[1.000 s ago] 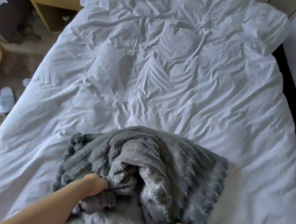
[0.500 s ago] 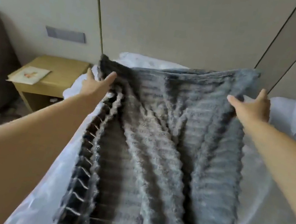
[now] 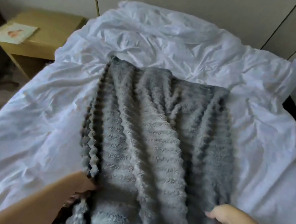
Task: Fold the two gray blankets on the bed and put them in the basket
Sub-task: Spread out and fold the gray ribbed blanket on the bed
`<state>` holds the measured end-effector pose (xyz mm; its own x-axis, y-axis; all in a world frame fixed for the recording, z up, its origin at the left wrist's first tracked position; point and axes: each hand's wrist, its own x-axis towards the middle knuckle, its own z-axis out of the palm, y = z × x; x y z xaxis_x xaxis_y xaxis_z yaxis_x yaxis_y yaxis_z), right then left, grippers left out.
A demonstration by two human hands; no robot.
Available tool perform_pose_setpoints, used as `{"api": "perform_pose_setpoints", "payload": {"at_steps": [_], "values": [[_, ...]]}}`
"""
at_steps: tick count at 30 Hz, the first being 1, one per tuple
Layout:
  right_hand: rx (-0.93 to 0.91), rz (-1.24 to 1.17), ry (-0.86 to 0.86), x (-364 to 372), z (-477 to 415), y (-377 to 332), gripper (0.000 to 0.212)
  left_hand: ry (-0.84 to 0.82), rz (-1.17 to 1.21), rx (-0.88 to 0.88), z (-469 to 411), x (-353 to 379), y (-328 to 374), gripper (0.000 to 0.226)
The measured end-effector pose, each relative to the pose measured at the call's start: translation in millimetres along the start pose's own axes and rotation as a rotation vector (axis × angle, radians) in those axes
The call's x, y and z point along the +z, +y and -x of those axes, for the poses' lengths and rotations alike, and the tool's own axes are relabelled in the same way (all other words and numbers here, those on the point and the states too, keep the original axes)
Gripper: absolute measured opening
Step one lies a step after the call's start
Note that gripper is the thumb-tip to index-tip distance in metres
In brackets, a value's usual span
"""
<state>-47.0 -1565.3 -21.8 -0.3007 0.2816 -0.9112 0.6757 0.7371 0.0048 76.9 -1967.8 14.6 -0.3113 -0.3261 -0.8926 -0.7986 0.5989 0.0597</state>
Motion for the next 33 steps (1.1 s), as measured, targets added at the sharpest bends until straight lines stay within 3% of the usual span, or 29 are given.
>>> {"api": "perform_pose_setpoints", "payload": {"at_steps": [2,3,6,7,8,9,11,13,15,16,18,20,21,23,25,26,27,29,30,33], "values": [[-0.013,0.044,-0.008,-21.9,5.6,-4.0,0.044,0.065,0.059,0.030,4.9,-14.4,1.3,0.047],[-0.092,-0.070,0.080,-36.3,14.6,-13.9,0.043,0.225,0.173,0.072,5.3,-29.7,5.0,0.042],[-0.540,-0.771,0.544,-82.3,42.9,-51.4,0.008,0.849,0.683,0.164,12.5,-83.2,15.1,0.034],[-0.684,-0.864,0.586,-94.1,55.6,-61.7,0.027,0.924,0.772,0.229,17.0,-97.4,18.0,0.036],[-0.791,-0.893,0.548,-101.3,63.2,-66.2,0.047,0.917,0.790,0.288,20.7,-104.6,16.7,0.042],[-0.779,-0.874,0.499,-102.6,70.2,-64.9,0.063,0.869,0.747,0.301,24.1,-106.7,12.8,0.051],[-0.670,-0.701,0.547,-96.3,74.5,-44.2,0.072,0.755,0.607,0.201,31.9,-95.1,-2.3,0.070],[-0.608,-0.414,0.666,-72.8,68.1,-6.8,0.056,0.717,0.399,0.153,32.9,-64.8,-28.4,0.071],[-0.528,-0.195,0.615,-32.8,62.9,37.5,0.037,0.675,0.357,0.129,29.1,-17.0,-63.3,0.060],[-0.479,-0.150,0.536,-8.3,59.2,61.2,0.037,0.628,0.432,0.121,28.7,12.2,-82.2,0.054],[-0.351,-0.232,0.372,46.3,55.7,116.0,0.048,0.520,0.540,0.035,34.5,71.7,-119.2,0.047],[-0.234,-0.444,0.189,99.7,56.6,166.9,0.058,0.445,0.504,-0.130,41.8,120.5,-151.2,0.053],[-0.169,-0.505,0.085,119.6,60.3,186.3,0.053,0.380,0.472,-0.188,48.9,138.4,-162.8,0.053],[-0.148,-0.333,-0.058,139.6,70.6,205.9,0.039,0.111,0.492,-0.228,74.8,154.2,-173.2,0.043],[-0.190,-0.126,-0.122,125.5,82.9,189.9,0.027,-0.122,0.476,-0.141,102.1,145.0,-166.6,0.022],[-0.239,-0.036,-0.054,109.0,91.5,170.6,0.027,-0.102,0.471,-0.073,112.8,130.7,-156.3,0.018],[-0.337,-0.048,0.037,89.3,98.6,150.8,0.034,0.036,0.509,0.016,118.1,111.3,-140.6,0.021],[-0.548,-0.339,0.288,45.4,117.8,109.6,0.047,0.407,0.737,0.226,129.4,67.8,-107.2,0.017],[-0.644,-0.492,0.387,24.1,130.9,93.2,0.049,0.513,0.858,0.347,136.6,45.5,-92.3,0.015],[-0.832,-0.779,0.262,-11.6,154.7,67.8,0.059,0.526,1.059,0.508,142.9,13.6,-78.8,0.048]]}}
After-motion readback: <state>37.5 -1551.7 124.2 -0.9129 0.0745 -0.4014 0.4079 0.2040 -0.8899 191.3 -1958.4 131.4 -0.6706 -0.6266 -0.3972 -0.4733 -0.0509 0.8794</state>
